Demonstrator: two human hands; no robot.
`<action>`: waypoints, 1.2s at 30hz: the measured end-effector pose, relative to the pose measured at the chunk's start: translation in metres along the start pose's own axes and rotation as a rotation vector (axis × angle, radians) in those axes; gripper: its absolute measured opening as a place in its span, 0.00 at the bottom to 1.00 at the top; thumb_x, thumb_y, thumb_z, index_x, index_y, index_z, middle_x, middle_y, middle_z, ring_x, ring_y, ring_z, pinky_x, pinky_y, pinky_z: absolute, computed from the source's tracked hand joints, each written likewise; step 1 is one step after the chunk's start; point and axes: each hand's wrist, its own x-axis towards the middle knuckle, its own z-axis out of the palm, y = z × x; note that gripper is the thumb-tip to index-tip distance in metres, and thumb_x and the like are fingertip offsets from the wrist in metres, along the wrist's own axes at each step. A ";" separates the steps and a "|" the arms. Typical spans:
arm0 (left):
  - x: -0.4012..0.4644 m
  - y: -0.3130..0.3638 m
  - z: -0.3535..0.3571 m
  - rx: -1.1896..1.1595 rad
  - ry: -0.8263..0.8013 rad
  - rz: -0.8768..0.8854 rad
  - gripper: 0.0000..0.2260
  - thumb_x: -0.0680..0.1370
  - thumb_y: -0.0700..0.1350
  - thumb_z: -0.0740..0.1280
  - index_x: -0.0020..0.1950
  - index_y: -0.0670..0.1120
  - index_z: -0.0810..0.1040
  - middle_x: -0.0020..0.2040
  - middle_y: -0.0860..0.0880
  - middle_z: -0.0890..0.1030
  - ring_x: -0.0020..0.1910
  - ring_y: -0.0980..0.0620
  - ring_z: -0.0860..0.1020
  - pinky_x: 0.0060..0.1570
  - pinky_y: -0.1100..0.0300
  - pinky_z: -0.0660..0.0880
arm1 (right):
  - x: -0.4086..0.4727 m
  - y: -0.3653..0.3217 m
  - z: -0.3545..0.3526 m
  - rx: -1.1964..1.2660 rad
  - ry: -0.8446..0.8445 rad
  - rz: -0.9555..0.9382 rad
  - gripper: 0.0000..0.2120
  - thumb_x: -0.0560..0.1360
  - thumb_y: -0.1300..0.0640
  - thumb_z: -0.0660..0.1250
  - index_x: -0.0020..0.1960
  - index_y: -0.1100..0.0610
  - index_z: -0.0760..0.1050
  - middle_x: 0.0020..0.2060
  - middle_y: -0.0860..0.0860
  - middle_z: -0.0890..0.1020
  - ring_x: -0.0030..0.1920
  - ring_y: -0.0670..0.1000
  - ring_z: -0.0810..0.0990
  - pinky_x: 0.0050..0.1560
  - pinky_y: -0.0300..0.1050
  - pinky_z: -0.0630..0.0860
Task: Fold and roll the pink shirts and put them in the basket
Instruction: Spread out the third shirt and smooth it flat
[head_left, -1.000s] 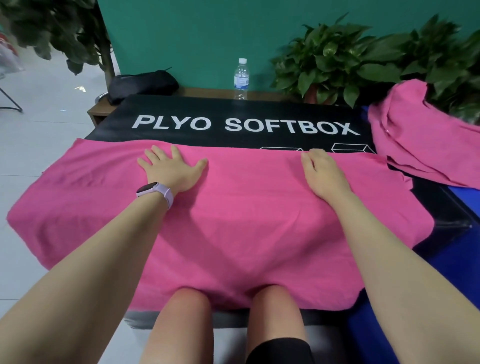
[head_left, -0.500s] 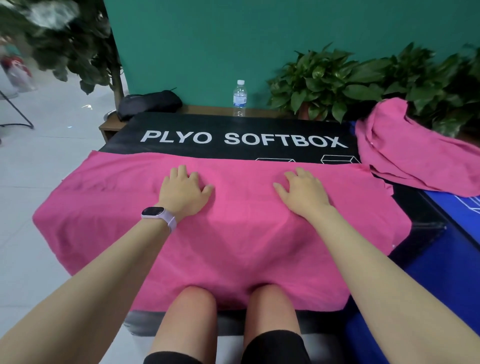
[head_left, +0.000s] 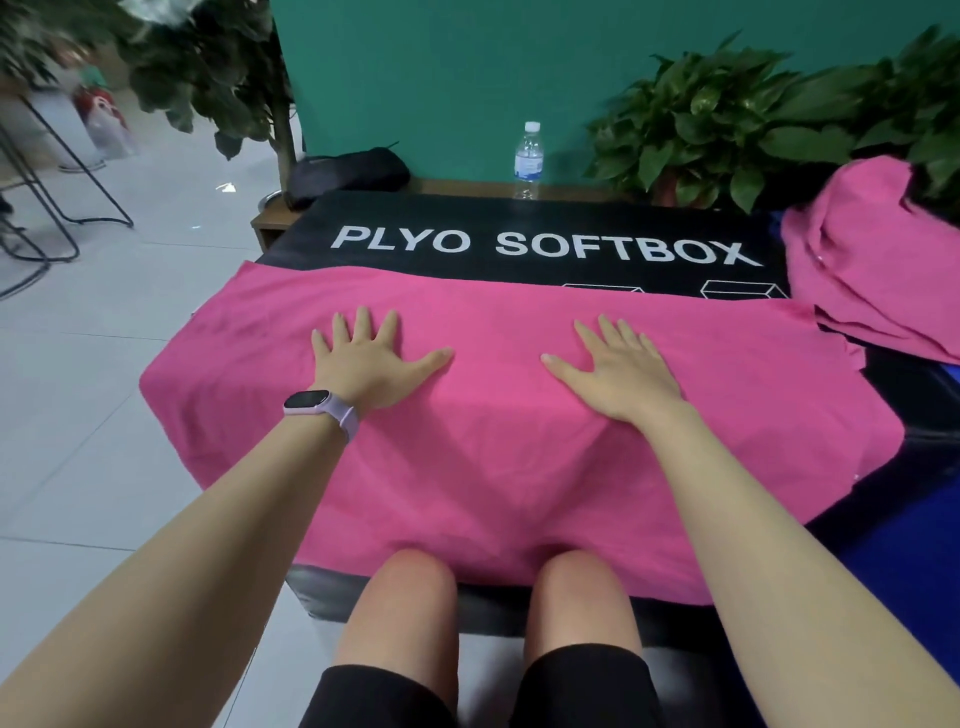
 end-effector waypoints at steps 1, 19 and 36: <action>0.006 0.002 0.000 0.004 -0.013 -0.005 0.51 0.66 0.83 0.45 0.82 0.56 0.48 0.83 0.46 0.46 0.81 0.39 0.41 0.76 0.38 0.39 | 0.006 0.001 -0.001 0.003 -0.009 0.000 0.46 0.72 0.20 0.41 0.83 0.44 0.48 0.82 0.50 0.47 0.82 0.52 0.44 0.80 0.52 0.42; 0.121 0.025 0.002 0.091 0.068 -0.031 0.46 0.71 0.79 0.43 0.81 0.52 0.53 0.82 0.43 0.53 0.80 0.38 0.48 0.75 0.34 0.45 | 0.135 0.013 -0.010 0.010 -0.034 -0.025 0.43 0.73 0.22 0.42 0.82 0.42 0.48 0.82 0.48 0.47 0.82 0.51 0.45 0.80 0.52 0.43; 0.167 0.038 -0.001 0.106 0.319 0.032 0.29 0.75 0.65 0.56 0.60 0.43 0.76 0.61 0.39 0.76 0.62 0.38 0.72 0.64 0.43 0.66 | 0.161 0.007 -0.012 0.094 0.441 -0.224 0.20 0.77 0.43 0.60 0.56 0.57 0.77 0.54 0.53 0.76 0.57 0.55 0.75 0.58 0.52 0.74</action>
